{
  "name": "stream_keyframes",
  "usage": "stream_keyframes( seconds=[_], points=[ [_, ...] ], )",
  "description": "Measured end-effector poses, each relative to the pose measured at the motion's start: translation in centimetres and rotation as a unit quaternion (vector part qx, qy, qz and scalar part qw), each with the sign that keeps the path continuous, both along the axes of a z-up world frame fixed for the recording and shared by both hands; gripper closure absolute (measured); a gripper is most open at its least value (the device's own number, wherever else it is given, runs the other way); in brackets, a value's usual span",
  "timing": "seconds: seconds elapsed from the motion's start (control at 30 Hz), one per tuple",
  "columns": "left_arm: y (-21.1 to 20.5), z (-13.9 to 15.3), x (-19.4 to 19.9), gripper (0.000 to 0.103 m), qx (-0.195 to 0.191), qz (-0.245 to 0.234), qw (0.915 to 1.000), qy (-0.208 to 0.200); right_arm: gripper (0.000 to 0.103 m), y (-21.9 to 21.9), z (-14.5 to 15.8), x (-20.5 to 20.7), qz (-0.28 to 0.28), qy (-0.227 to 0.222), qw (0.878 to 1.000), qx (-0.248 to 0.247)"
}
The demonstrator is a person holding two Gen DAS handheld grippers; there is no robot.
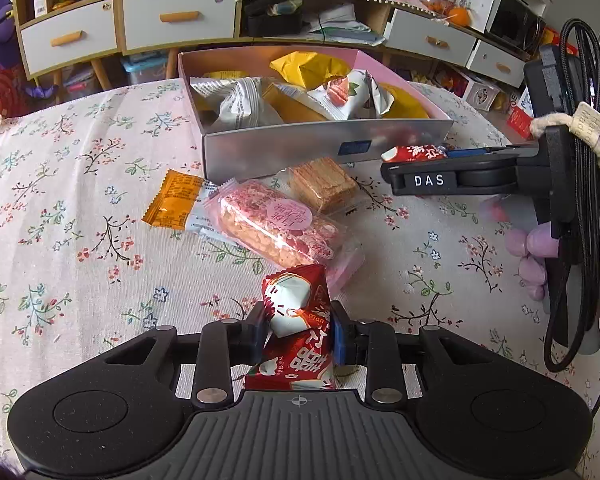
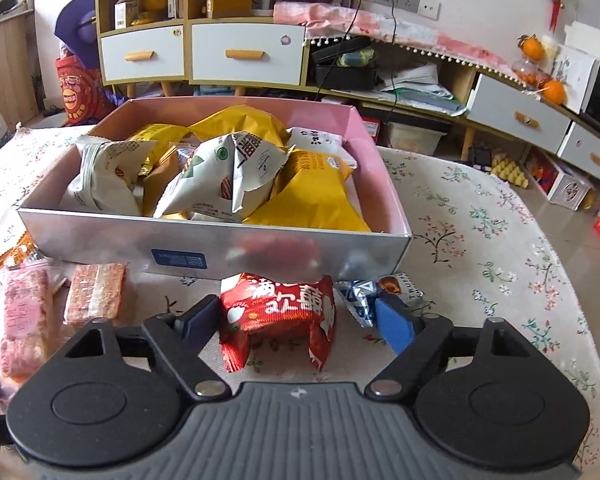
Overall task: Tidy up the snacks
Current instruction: 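Grasp the red-white pack with the left tool while the right tool grasps the red pack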
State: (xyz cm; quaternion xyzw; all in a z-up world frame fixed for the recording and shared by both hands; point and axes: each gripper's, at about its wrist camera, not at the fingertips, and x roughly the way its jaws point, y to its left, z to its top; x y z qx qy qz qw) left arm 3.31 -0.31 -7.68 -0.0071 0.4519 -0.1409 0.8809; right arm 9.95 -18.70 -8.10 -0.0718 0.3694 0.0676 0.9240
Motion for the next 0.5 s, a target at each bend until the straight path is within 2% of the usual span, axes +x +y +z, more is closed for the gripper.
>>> stream_keyframes(
  seconds=[0.1,0.3,0.37,0.43,0.5],
  points=[
    [-0.09,-0.01,0.03,0.073,0.003,-0.006,1.0000,0.003,0.031,-0.12,0.09,0.14,-0.007,-0.001,1.000,-0.003],
    [-0.05,-0.05,0.06,0.071,0.000,-0.003,1.0000,0.006,0.028,-0.22,0.00,0.40,-0.010,0.000,1.000,-0.004],
    [0.02,-0.04,0.14,0.072,-0.002,-0.001,1.0000,0.007,0.030,-0.33,0.04,0.62,-0.013,0.001,1.000,-0.002],
    [0.13,-0.01,0.22,0.073,-0.007,0.002,0.9999,0.010,0.049,-0.40,0.18,0.72,-0.023,0.002,1.000,-0.002],
    [0.28,0.02,0.34,0.074,-0.014,0.005,0.9998,0.015,0.053,-0.61,0.43,0.89,-0.030,0.006,1.000,-0.002]
  ],
)
